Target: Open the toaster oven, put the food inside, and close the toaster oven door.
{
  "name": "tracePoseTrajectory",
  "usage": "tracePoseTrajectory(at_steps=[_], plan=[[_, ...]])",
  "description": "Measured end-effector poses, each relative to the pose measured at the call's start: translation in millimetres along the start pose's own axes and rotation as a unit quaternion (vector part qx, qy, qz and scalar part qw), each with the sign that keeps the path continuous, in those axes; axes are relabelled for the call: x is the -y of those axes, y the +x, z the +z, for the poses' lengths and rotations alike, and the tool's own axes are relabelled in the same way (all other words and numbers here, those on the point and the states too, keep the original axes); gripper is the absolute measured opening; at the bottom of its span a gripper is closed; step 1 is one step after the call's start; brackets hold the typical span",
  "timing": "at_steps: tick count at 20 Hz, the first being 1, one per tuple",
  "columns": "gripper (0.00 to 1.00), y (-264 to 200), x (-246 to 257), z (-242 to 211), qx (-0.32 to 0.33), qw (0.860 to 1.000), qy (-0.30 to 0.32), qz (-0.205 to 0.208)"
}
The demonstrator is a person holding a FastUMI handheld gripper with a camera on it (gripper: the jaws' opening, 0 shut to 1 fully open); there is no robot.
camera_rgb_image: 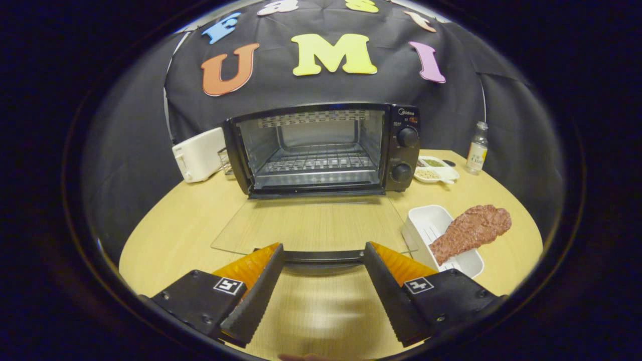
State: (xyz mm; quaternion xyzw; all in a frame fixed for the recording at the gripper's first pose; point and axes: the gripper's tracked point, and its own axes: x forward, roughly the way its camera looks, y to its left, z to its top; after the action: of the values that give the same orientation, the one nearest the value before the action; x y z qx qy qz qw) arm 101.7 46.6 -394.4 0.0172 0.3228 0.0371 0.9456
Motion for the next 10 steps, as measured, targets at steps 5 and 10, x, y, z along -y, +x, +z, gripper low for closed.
tracePoseTrajectory(at_steps=[5, 10], plan=[[1.00, -37, 33, 25, -0.023, 0.999, 0.016, 0.029], [0.99, -68, 72, 54, -0.050, 0.994, 0.015, 0.091]])
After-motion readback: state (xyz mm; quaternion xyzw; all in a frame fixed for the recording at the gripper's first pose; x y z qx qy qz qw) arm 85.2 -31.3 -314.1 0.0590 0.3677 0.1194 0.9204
